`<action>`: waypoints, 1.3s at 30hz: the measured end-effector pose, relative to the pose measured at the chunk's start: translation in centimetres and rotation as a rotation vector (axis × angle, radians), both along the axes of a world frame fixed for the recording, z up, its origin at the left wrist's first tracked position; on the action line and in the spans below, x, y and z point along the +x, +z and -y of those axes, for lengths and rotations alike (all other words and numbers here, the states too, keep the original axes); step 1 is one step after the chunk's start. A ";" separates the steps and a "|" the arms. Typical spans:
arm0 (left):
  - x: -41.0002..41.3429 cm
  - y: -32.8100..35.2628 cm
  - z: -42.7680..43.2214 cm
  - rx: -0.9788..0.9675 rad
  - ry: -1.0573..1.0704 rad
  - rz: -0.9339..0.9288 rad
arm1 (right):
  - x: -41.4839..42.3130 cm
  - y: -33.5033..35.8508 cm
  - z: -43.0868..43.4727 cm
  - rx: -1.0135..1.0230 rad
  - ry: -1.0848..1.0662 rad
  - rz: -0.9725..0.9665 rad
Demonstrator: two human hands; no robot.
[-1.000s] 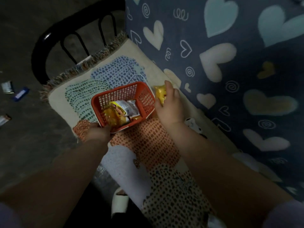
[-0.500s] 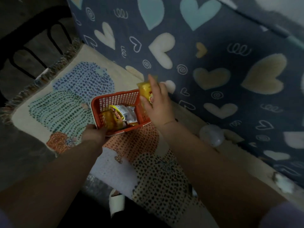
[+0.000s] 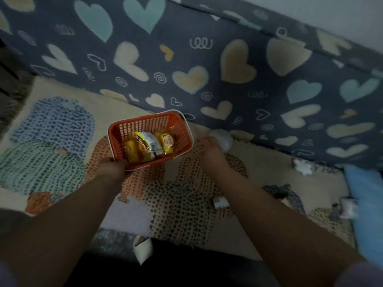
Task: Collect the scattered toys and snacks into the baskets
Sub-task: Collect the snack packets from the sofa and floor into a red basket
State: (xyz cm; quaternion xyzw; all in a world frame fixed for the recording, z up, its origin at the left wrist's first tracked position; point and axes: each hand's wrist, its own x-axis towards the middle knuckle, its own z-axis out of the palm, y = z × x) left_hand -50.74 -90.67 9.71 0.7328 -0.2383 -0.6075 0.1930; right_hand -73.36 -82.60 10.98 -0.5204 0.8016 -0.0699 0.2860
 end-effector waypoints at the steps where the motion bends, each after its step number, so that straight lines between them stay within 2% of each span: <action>1: -0.6 0.5 -0.5 -0.005 -0.009 0.001 | -1.2 0.3 -1.1 0.009 -0.036 -0.004; 6: -3.3 2.7 -2.9 -0.011 -0.078 0.011 | -6.0 2.1 -5.3 0.072 -0.233 0.046; 9: -4.9 3.7 -4.6 -0.023 -0.089 0.007 | -8.3 3.1 -7.2 0.181 -0.242 0.059; 16: -9.5 4.2 -10.6 -0.012 -0.004 0.033 | -14.8 4.1 -12.9 0.297 -0.071 0.040; 23: -15.4 4.5 -20.6 -0.049 0.299 0.021 | -21.2 4.0 -19.4 0.313 0.120 0.146; 27: -18.1 4.4 -24.9 -0.008 0.421 0.052 | -24.3 3.5 -20.9 0.313 0.128 0.208; 34: -19.4 1.7 -27.3 0.006 0.491 0.118 | -24.1 -2.4 -19.5 0.390 0.369 0.080; 39: -18.6 -2.5 -27.1 -0.004 0.525 0.132 | -21.5 -8.0 -17.9 0.468 0.364 0.037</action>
